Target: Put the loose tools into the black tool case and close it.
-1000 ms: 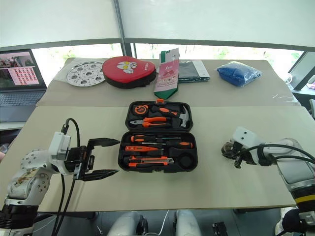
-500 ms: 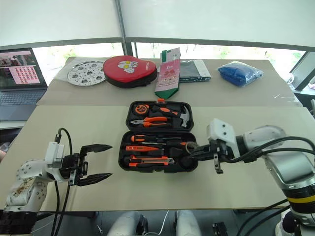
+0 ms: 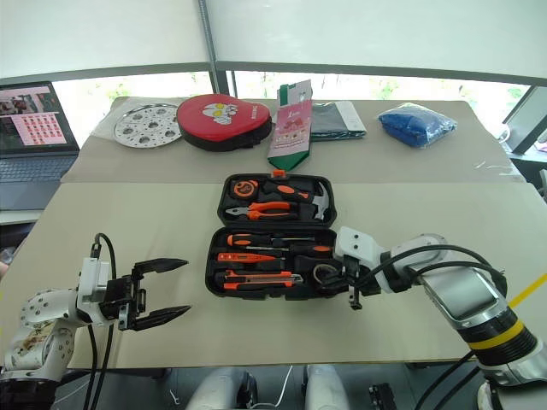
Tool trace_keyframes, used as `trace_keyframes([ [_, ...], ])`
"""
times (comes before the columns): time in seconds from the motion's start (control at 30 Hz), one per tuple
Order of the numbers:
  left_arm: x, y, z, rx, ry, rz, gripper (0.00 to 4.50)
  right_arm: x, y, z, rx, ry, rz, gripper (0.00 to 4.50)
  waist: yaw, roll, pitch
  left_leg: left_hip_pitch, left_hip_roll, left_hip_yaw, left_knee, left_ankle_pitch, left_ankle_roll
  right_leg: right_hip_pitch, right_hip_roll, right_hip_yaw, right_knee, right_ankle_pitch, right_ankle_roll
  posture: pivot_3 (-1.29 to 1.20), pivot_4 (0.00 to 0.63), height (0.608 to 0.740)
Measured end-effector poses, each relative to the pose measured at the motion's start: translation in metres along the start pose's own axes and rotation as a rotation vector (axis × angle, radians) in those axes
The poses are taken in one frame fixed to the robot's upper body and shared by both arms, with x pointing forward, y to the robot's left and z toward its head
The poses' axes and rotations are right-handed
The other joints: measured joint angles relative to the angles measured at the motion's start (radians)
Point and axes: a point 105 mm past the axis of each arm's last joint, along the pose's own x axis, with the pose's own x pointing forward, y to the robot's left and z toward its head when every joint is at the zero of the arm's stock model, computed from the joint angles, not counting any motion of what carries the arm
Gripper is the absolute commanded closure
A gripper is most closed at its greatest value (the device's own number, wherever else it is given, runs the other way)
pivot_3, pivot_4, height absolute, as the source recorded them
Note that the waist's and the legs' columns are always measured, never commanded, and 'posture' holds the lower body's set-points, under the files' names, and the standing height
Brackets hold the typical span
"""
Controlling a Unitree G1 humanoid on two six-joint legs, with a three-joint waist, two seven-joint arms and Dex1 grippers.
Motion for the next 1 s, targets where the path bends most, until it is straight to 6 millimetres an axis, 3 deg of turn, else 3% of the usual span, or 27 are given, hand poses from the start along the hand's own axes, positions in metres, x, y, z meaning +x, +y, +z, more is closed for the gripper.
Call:
trace_keyframes([
  [0.17, -0.003, 0.003, 0.001, 0.002, 0.0, 0.036, 0.0, -0.001, -0.005, 0.004, -0.029, -0.013, -0.017, 1.13, 0.0, 0.0, 0.0, 0.0, 0.0, 0.0, 0.0, 0.0, 0.0, 0.0, 0.0, 0.0, 0.0, 0.0, 0.0, 0.0, 0.15, 0.74],
  [0.23, -0.004, 0.004, -0.001, -0.004, 0.009, 0.058, 0.0, -0.007, 0.001, 0.008, -0.018, -0.053, 0.043, 1.13, 0.0, 0.0, 0.0, 0.0, 0.0, 0.0, 0.0, 0.0, 0.0, 0.0, 0.0, 0.0, 0.0, 0.0, 0.0, 0.0, 0.15, 0.74],
  [0.33, -0.005, 0.014, -0.007, -0.054, 0.055, 0.147, 0.0, -0.037, 0.004, 0.024, 0.019, -0.202, 0.136, 1.13, 0.001, -0.001, 0.001, 0.0, 0.0, 0.0, 0.0, -0.001, 0.002, 0.001, 0.0, 0.0, -0.001, 0.001, 0.001, 0.0, 0.15, 0.74],
  [0.43, -0.003, 0.036, -0.003, -0.09, 0.085, 0.231, 0.7, -0.072, -0.023, 0.025, 0.061, -0.295, 0.006, 1.09, 0.004, -0.003, 0.001, 0.001, 0.0, -0.001, 0.0, -0.003, 0.006, 0.002, 0.0, -0.001, -0.001, 0.001, 0.001, 0.0, 0.15, 0.74],
  [0.57, 0.013, 0.064, 0.013, -0.056, 0.062, 0.31, 2.26, -0.074, -0.038, 0.005, 0.139, -0.347, -0.033, 1.09, 0.001, -0.004, 0.0, 0.0, -0.001, 0.0, 0.0, 0.001, -0.001, 0.002, 0.0, 0.0, 0.0, 0.001, 0.001, 0.0, 0.15, 0.74],
  [0.7, 0.028, 0.092, 0.016, -0.031, 0.095, 0.396, 3.71, -0.064, -0.057, -0.01, 0.096, -0.354, -0.146, 2.1, -0.004, -0.005, 0.0, 0.001, -0.001, 0.001, 0.0, 0.002, -0.004, 0.002, 0.002, 0.001, 0.001, 0.002, 0.002, 0.0, 0.15, 0.74],
  [0.77, 0.032, 0.102, 0.01, -0.034, 0.134, 0.438, 4.5, -0.054, -0.071, -0.015, 0.058, -0.366, -0.231, 2.87, -0.009, -0.005, 0.0, 0.001, -0.001, 0.001, 0.0, 0.003, -0.005, 0.001, 0.003, 0.002, 0.001, 0.002, 0.002, 0.0, 0.15, 0.74],
  [0.93, 0.044, 0.113, -0.016, -0.088, 0.253, 0.491, 4.5, -0.027, -0.097, -0.027, -0.036, -0.302, -0.391, 4.47, -0.013, -0.005, 0.0, 0.0, -0.001, 0.002, 0.0, 0.004, -0.006, 0.0, 0.004, 0.003, 0.001, 0.002, 0.002, 0.0, 0.15, 0.74],
  [1.0, 0.058, 0.109, -0.02, -0.114, 0.268, 0.452, 4.5, -0.018, -0.103, -0.024, -0.054, -0.306, -0.409, 4.47, -0.014, -0.005, 0.0, 0.0, -0.001, 0.002, 0.0, 0.004, -0.006, 0.0, 0.004, 0.003, 0.003, 0.002, 0.002, 0.0, 0.15, 0.74],
])
